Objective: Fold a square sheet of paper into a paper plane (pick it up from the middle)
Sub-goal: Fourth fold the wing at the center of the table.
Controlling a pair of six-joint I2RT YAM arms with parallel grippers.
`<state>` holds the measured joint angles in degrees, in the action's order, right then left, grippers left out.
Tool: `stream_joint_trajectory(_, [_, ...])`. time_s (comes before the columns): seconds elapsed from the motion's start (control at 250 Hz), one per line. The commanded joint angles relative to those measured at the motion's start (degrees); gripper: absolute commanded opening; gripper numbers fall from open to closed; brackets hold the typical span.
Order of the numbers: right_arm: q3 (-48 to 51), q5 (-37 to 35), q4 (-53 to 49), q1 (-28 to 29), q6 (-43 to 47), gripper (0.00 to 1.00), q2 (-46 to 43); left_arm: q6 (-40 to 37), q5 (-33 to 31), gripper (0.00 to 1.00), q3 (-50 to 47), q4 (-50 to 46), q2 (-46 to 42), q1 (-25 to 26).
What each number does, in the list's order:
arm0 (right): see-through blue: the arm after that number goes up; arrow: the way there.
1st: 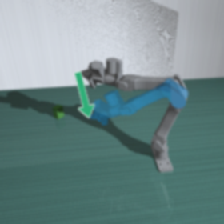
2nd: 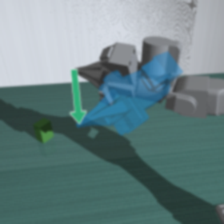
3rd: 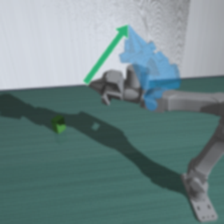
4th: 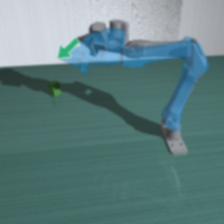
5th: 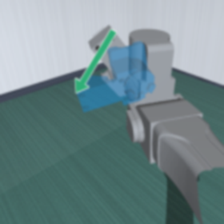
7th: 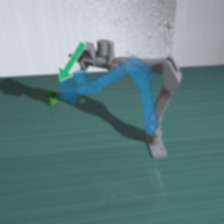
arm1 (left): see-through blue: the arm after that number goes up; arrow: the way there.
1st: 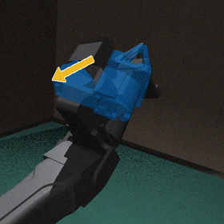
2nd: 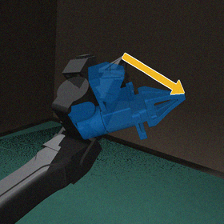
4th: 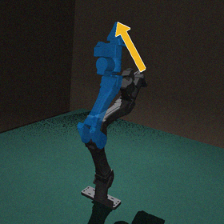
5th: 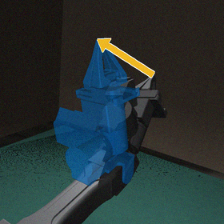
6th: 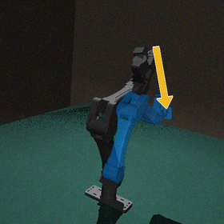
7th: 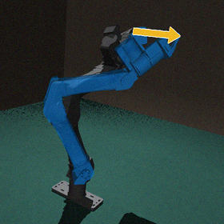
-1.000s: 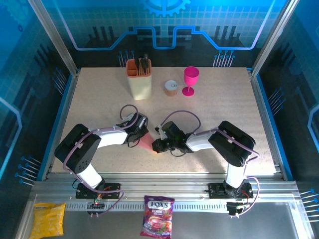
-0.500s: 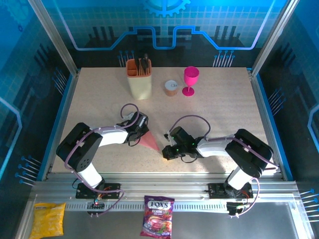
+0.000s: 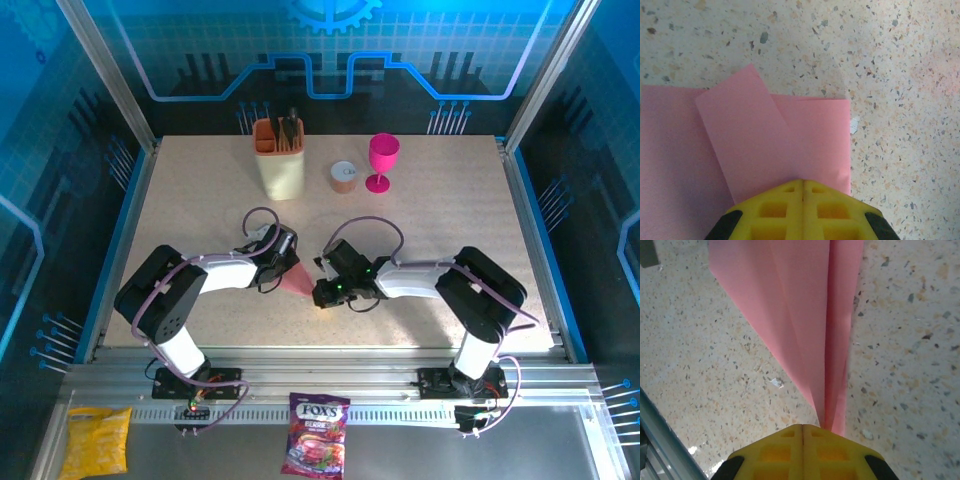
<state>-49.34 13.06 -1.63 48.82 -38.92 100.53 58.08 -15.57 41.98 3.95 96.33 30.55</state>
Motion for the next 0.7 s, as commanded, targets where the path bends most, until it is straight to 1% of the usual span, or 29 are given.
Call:
stream_joint_trajectory(0.0, [-0.5, 1.5, 1.5, -0.4, 0.0, 0.0, 3.0, -1.6, 1.7, 0.0, -1.9, -7.4, 3.9, -0.6])
stream_joint_trajectory(0.124, [2.2, 2.9, 4.7, -2.0, -1.3, 0.0, 4.3, -1.9, 1.8, 0.0, -1.8, -7.5, 4.1, -0.6])
stream_joint_trajectory(0.192, [6.0, 4.5, 7.0, -3.0, -2.5, 0.0, 2.5, -2.2, 1.9, 0.0, -1.6, -7.4, 4.4, -0.6])
stream_joint_trajectory(0.252, [9.0, 4.4, 7.7, -3.5, -3.0, 0.0, -0.7, -3.0, 2.3, 0.0, -1.5, -7.2, 4.5, -0.6])
stream_joint_trajectory(0.348, [11.6, 2.8, 4.9, -3.9, -2.7, 0.0, -6.9, -5.2, 4.1, 0.0, -0.6, -6.4, 5.2, -0.4])
stream_joint_trajectory(0.443, [11.1, 1.6, 1.3, -4.8, -2.4, 0.0, -9.9, -6.7, 5.9, 0.0, 0.0, -5.2, 5.9, 0.4])
stream_joint_trajectory(0.643, [9.2, 2.3, 2.1, -5.2, -3.5, 0.25, -8.5, -7.0, 8.5, 0.0, 0.4, -3.6, 7.2, 2.3])
stream_joint_trajectory(0.695, [9.0, 2.5, 3.4, -5.3, -4.2, 0.27, -7.7, -7.0, 8.8, 0.0, 0.3, -3.4, 7.2, 2.8])
